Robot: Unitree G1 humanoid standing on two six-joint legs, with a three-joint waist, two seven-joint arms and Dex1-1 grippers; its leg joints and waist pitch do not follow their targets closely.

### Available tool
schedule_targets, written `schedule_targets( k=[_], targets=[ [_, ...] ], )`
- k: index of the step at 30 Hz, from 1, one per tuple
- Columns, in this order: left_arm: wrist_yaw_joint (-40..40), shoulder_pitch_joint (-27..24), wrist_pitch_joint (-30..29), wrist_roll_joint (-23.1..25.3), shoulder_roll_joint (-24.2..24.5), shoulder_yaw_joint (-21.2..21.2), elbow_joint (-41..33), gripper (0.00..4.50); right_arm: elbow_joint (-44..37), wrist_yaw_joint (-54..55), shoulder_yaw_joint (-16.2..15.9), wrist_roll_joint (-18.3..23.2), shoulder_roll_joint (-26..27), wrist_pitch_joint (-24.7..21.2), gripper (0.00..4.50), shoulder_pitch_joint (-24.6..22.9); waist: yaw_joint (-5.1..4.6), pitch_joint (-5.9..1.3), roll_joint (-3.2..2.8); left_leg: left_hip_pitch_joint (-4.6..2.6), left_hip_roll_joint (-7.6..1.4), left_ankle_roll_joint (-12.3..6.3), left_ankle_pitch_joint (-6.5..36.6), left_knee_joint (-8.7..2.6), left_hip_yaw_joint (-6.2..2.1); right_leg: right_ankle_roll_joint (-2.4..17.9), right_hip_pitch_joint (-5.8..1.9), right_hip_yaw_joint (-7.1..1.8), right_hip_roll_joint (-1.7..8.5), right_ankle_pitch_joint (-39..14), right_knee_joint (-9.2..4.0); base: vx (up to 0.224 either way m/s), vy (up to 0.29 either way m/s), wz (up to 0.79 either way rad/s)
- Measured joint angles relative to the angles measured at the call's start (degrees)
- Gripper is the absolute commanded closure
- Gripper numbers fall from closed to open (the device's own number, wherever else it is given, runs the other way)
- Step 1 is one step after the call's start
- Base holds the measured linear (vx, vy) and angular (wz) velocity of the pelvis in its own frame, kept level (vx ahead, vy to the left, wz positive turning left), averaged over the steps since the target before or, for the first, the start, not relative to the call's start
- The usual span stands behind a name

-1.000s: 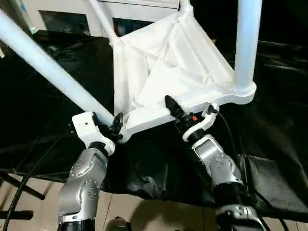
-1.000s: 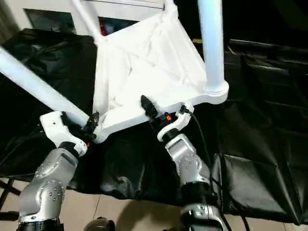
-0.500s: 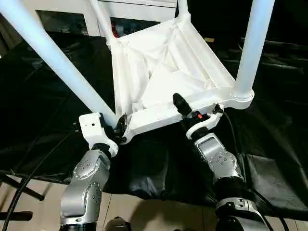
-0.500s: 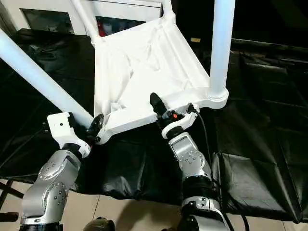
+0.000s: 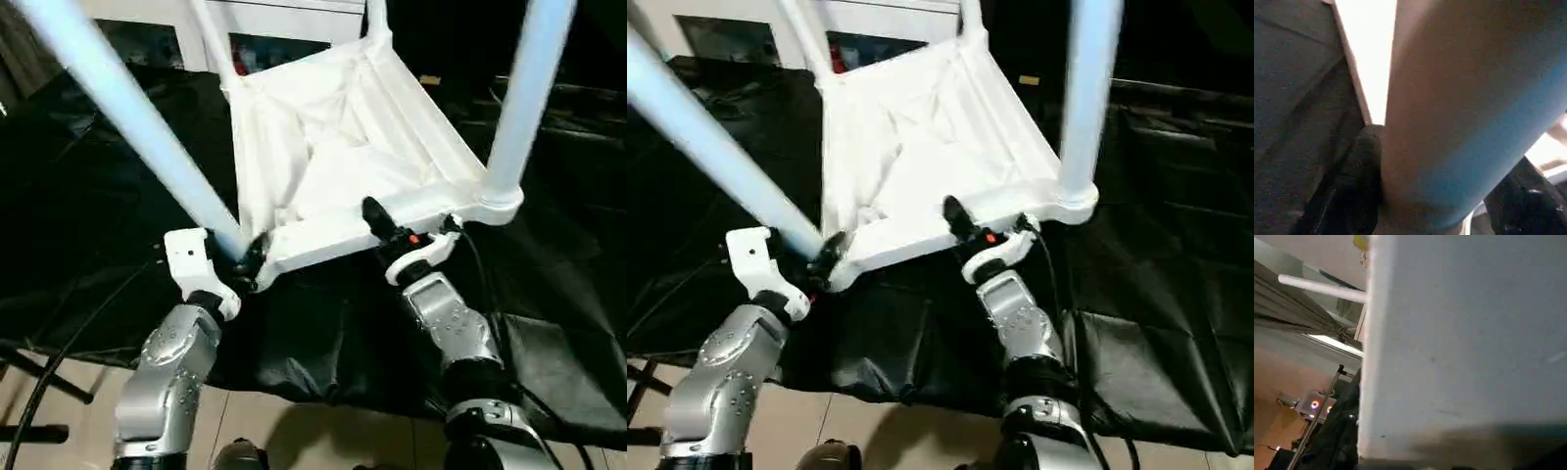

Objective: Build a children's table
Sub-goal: Flip table

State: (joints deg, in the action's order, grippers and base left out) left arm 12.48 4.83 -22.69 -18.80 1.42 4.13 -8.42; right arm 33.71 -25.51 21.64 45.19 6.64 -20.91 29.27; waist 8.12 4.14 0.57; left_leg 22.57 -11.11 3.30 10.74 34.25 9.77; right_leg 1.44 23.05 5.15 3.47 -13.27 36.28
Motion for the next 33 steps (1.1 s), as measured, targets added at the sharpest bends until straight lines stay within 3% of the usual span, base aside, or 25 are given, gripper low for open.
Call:
schedule_targets(
  k=[7, 14, 21, 23, 28, 33],
  targets=[
    [8.0, -6.5, 0.0, -0.4, 7.7, -1.9, -2.1, 0.63, -5.8, 3.4, -0.7, -1.3, -2.6, -0.9, 2.51, -0.2, 0.28, 0.0, 0.0, -0.03, -0.06, 0.1, -0.1, 0.23, -0.01, 0.0, 0.06, 0.0, 0.01, 0.0, 0.48, 0.0, 0.0, 0.0],
    [8.2, -7.5, 0.7, 2.5, 9.9, -3.7, -6.7, 0.03, -8.6, 7.7, 1.0, -2.4, -4.8, 0.4, 2.51, -0.2, 0.88, 0.03, -0.21, -0.05, -0.05, 0.37, -0.6, 0.22, 0.01, 0.0, -0.03, 0.0, 0.09, 0.5, 0.53, -0.008, 0.001, 0.0],
    [9.5, -7.2, 1.9, 6.6, 13.6, -8.4, -7.7, 0.0, -15.8, 10.2, 0.9, -5.6, -8.8, 1.3, 2.51, -2.3, 0.6, 0.0, -0.37, -0.27, -0.1, 0.59, -1.0, 0.16, 0.0, 0.0, -0.13, 0.01, 0.06, 0.6, 0.74, 0.0, 0.0, 0.0],
    [12.4, -6.6, 2.9, 8.6, 16.2, -11.5, -9.5, 0.0, -19.1, 11.7, 0.3, -6.9, -10.1, 0.8, 2.52, -3.5, 0.44, -0.16, -0.66, -0.31, -0.08, 0.58, -1.0, 0.17, 0.04, 0.0, -0.16, -0.06, 0.06, 0.7, 0.71, 0.0, 0.0, 0.0],
    [17.1, -3.3, 3.2, 9.5, 17.4, -16.5, -15.4, 0.0, -26.8, 18.1, -1.9, -11.5, -12.0, -0.2, 2.52, -4.9, 0.06, -0.87, -1.77, -0.61, -0.01, 0.6, -1.0, 0.15, 0.09, -0.3, -0.36, -0.25, 0.06, 0.6, 0.72, 0.0, 0.0, 0.0],
    [17.4, -2.3, 3.2, 10.2, 17.6, -19.0, -16.1, 0.0, -30.6, 21.4, -3.0, -14.4, -12.5, -0.4, 2.52, -5.9, -0.14, -0.94, -1.78, -0.67, 0.03, 0.62, -1.1, 0.16, 0.08, -0.5, -0.38, -0.34, 0.03, 0.7, 0.74, 0.0, 0.0, 0.0]
  ],
)
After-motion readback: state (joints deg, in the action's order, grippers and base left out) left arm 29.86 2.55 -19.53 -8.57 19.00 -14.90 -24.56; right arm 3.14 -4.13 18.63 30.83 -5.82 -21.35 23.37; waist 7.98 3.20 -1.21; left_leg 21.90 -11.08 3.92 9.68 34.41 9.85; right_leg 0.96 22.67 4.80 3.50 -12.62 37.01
